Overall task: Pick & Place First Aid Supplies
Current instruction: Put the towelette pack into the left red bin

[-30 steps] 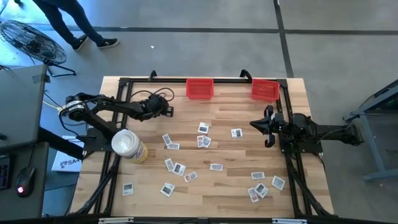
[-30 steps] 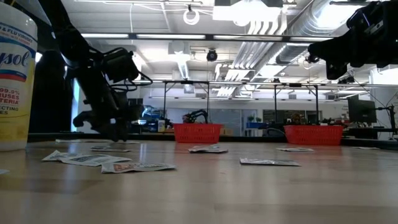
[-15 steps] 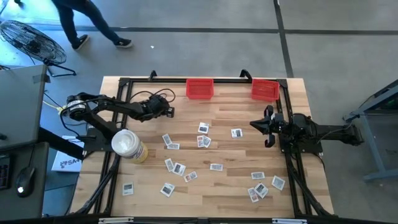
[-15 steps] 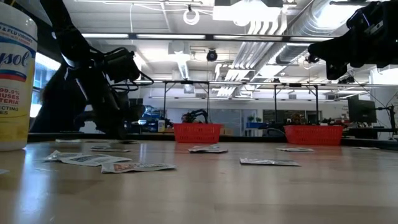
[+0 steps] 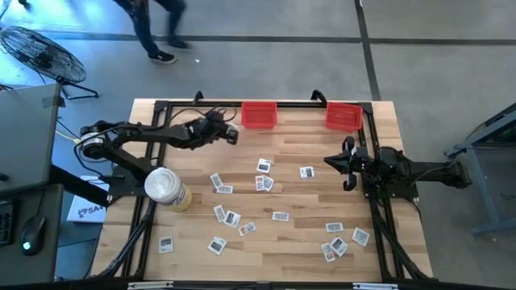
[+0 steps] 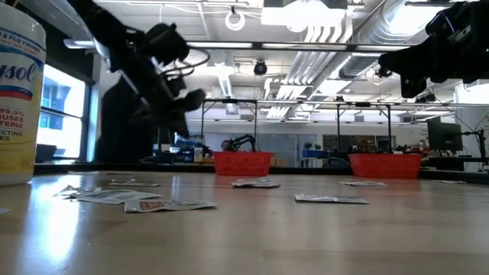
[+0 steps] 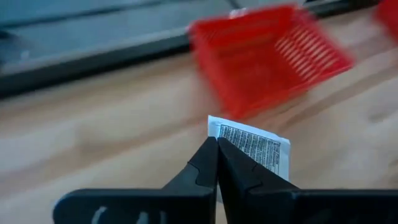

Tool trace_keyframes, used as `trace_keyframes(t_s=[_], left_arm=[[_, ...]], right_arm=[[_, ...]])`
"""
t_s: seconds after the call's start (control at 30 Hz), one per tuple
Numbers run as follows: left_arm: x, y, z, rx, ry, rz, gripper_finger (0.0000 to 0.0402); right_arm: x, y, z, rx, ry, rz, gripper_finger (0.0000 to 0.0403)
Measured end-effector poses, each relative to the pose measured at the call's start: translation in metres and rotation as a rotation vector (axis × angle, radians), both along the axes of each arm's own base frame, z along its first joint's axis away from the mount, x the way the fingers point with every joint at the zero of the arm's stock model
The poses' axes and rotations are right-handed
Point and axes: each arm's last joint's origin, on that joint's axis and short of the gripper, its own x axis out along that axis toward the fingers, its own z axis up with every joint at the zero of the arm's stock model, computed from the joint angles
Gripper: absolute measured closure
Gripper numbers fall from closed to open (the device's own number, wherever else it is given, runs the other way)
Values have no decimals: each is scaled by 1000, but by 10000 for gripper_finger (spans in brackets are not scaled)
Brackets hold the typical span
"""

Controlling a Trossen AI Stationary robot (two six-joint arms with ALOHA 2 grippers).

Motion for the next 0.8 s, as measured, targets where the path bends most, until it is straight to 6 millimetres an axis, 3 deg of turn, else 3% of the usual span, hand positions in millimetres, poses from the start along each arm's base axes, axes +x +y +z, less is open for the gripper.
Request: trace_keyframes(t_s=[0.13,0.27,0.57,0.8], left_arm=[[17,7,31,101,-54,-35,401],[34,24,38,155,-73,-30,401],[88,68,9,131,-59,-43,401],[116,81,-13,81,14,-70,401]], right_arm=[[0,0,0,0,0,0,391],[0,0,0,0,0,0,391],[0,0,0,0,1,-1,391],[0,0,0,0,1,-1,391]])
